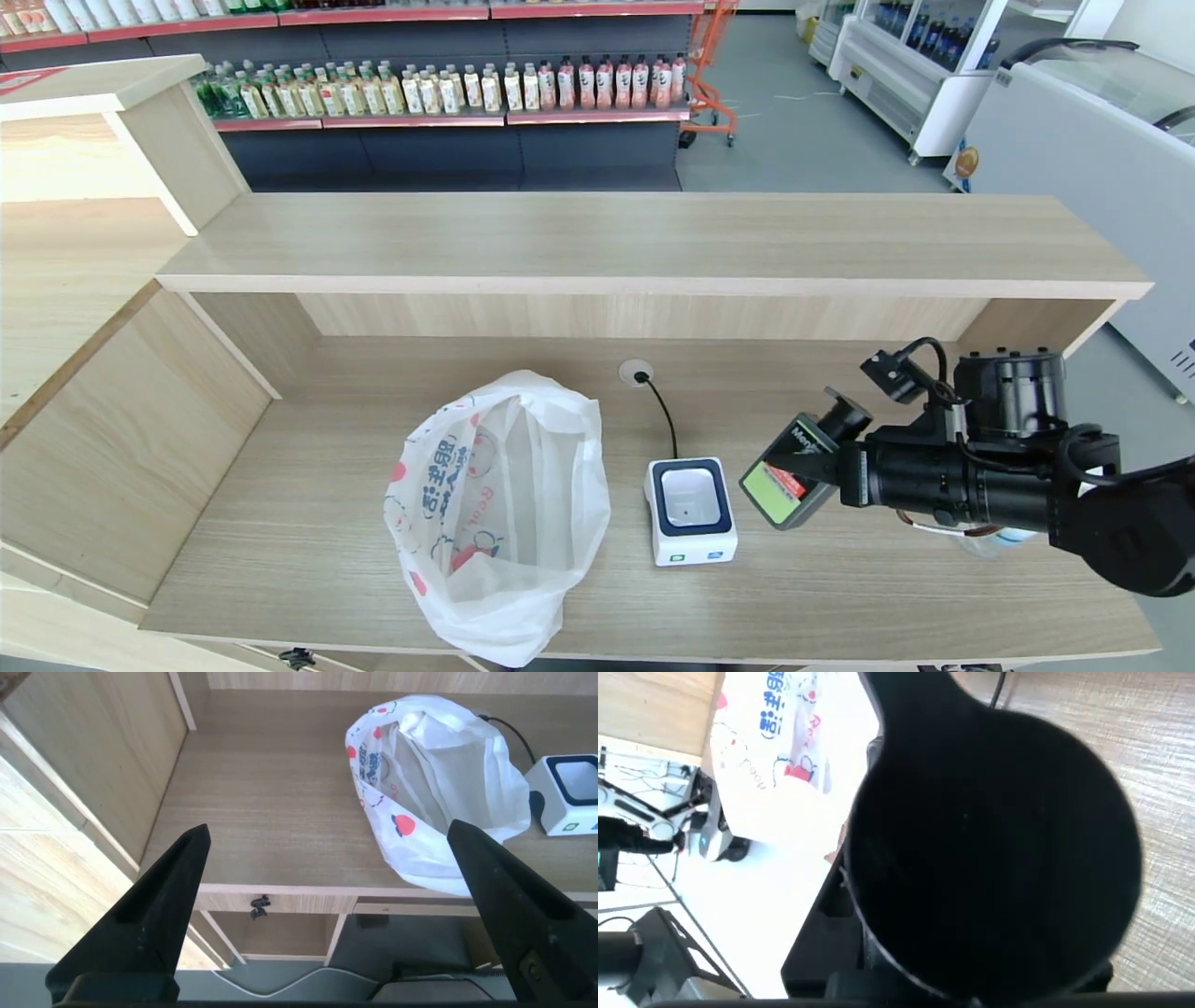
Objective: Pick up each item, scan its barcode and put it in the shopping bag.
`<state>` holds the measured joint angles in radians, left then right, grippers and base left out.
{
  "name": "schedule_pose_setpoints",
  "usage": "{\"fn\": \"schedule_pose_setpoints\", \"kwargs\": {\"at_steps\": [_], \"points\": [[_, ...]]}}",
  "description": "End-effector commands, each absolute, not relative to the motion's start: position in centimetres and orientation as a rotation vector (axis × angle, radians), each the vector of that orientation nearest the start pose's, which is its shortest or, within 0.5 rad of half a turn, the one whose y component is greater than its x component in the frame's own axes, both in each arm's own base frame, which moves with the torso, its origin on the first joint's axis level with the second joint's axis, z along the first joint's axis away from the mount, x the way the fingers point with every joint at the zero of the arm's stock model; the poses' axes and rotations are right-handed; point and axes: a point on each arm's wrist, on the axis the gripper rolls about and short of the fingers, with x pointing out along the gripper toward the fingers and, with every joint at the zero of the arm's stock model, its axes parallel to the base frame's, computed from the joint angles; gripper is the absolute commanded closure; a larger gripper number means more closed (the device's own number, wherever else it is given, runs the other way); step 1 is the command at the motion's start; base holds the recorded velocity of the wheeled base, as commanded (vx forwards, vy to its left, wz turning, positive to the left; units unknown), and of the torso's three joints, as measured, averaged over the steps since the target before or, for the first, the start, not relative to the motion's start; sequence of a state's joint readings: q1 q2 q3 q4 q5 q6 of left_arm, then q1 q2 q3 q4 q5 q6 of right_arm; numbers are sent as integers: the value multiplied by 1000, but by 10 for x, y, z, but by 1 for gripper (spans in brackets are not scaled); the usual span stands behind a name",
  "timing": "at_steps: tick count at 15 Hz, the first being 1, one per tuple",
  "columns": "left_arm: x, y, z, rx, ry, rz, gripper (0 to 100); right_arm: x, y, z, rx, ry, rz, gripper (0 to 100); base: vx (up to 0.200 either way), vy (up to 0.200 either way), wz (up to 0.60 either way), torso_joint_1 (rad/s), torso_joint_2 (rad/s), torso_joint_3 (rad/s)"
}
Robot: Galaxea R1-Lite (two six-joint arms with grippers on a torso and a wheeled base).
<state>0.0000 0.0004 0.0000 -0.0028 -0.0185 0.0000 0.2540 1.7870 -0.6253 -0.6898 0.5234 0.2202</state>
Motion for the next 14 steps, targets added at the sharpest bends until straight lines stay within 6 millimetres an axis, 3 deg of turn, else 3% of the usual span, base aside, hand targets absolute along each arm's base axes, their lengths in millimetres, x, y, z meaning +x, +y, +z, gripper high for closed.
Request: {"fn": "schedule_pose_setpoints", "kwargs": {"at_steps": [1, 8, 14], "points": [[-23, 0, 76, 0, -3, -20, 0, 288, 89, 103, 270, 608, 710, 100, 0, 0, 0, 0, 0, 0], [-23, 0, 76, 0, -3, -20, 0, 307, 107, 71, 256, 574, 758, 100, 0, 0, 0, 0, 0, 0], [-23, 0, 76, 0, -3, -20, 0, 315, 124, 56, 251, 576, 798, 100, 0, 0, 0, 0, 0, 0]]}}
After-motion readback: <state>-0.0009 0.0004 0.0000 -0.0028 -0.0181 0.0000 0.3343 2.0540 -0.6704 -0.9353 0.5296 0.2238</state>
